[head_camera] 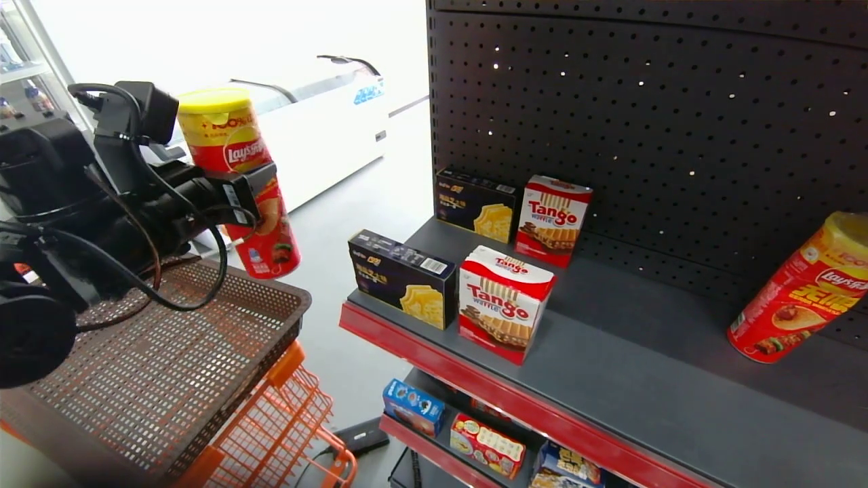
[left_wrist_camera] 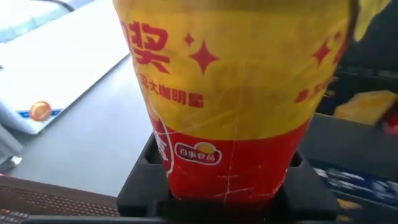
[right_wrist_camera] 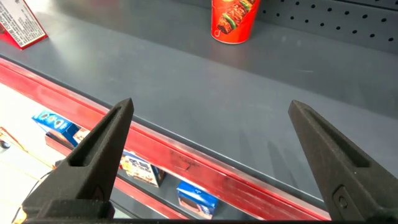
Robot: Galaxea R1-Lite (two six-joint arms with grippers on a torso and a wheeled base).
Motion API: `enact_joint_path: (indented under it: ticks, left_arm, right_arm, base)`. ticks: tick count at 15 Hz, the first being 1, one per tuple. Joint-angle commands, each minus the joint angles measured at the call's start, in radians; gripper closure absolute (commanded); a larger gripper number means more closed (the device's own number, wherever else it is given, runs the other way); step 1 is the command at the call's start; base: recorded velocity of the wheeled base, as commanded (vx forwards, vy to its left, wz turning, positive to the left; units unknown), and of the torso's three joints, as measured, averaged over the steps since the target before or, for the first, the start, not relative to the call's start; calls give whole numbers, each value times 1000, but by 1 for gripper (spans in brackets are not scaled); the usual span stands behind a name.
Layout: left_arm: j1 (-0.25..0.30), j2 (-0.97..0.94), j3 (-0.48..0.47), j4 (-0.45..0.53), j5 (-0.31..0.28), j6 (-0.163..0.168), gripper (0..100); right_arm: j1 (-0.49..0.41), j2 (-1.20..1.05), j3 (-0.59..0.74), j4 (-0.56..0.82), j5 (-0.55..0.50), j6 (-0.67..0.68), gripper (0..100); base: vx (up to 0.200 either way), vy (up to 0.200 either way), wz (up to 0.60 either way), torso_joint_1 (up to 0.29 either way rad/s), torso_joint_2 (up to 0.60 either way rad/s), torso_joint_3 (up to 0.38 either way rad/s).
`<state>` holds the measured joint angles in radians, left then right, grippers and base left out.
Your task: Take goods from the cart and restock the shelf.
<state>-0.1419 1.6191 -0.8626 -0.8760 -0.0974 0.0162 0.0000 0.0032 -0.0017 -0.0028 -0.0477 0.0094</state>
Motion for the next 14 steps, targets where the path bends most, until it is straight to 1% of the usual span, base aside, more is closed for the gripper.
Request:
enact_joint_path:
  ticks: [1,2,4,5,8,10,12,13,14]
  left_arm:
    - [-105,-108,82,25,-16,-22,100]
    - [-123,-111,83,25,-50,-24,100]
    - [-139,-130,105,25,-156,-24,100]
    - [-139,-133,103,26,-176,-24,100]
    - [-139,-137,88,38,-214,-21,100]
    - [-177,-137,65,58,-222,-21,100]
    - [-185,-136,66,49,-228,-19,100]
    - [-186,-136,65,38,-245,-19,100]
    - [-186,-136,63,35,-249,-19,100]
  right_arm:
    - [0,0,0,0,0,0,0]
    - [0,0,0,0,0,0,0]
    - [0,0,0,0,0,0,0]
    - [0,0,0,0,0,0,0]
    - [0,0,0,0,0,0,0]
    - [0,0,0,0,0,0,0]
    - [0,0,0,0,0,0,0]
    - [0,0,0,0,0,0,0]
    - [0,0,0,0,0,0,0]
  base:
    - [0,0,0,0,0,0]
    - [0,0,0,0,0,0]
    - [0,0,0,0,0,0]
    - [0,0,0,0,0,0]
    - [0,0,0,0,0,0]
    - [0,0,0,0,0,0]
    - [0,0,0,0,0,0]
    - [0,0,0,0,0,0]
    - [0,0,0,0,0,0]
